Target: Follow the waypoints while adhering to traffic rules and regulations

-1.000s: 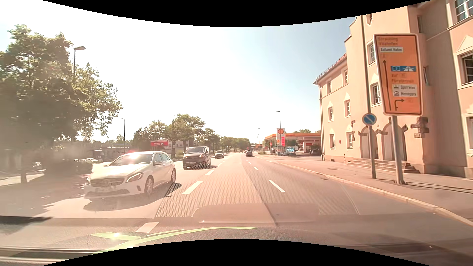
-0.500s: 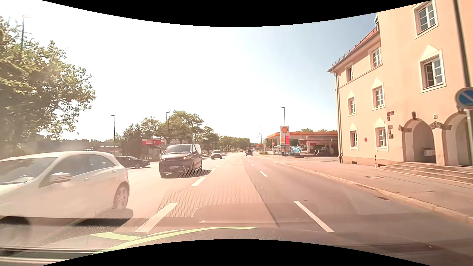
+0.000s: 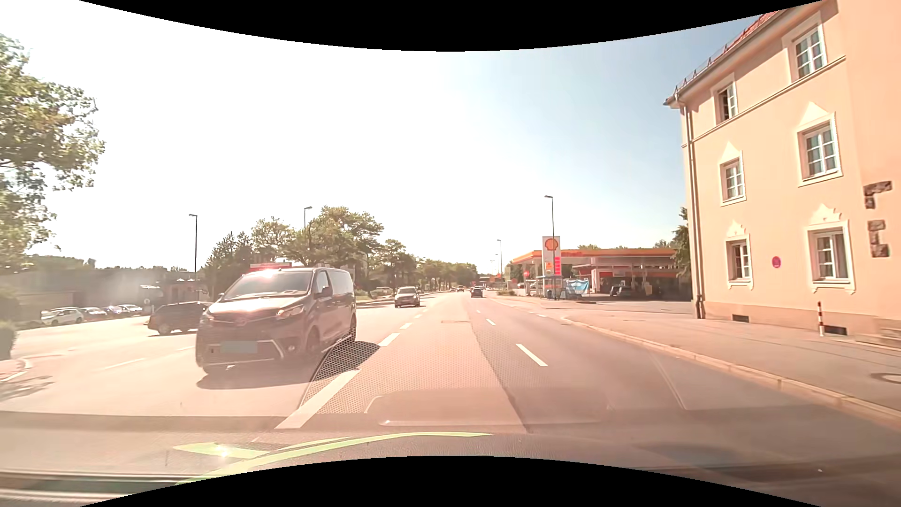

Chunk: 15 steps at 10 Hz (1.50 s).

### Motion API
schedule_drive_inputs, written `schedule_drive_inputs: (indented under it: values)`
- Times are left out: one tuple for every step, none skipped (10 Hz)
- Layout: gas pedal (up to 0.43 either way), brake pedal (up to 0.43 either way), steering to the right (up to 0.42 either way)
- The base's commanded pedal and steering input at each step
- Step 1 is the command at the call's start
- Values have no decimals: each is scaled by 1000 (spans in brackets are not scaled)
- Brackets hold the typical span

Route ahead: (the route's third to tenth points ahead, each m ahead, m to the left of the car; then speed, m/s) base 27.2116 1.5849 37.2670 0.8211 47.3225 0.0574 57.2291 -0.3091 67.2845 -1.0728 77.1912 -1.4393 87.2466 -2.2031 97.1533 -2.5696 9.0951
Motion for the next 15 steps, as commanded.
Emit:
schedule_drive_inputs:
  values:
    - [47,0,-3]
    - [47,0,-3]
    - [47,0,-3]
    - [47,0,-2]
    - [47,0,-2]
    - [47,0,-1]
    - [47,0,-1]
    - [47,0,-1]
    - [47,0,0]
    - [47,0,0]
    - [47,0,0]
    - [47,0,0]
    - [47,0,0]
    - [47,0,1]
    - [47,0,1]
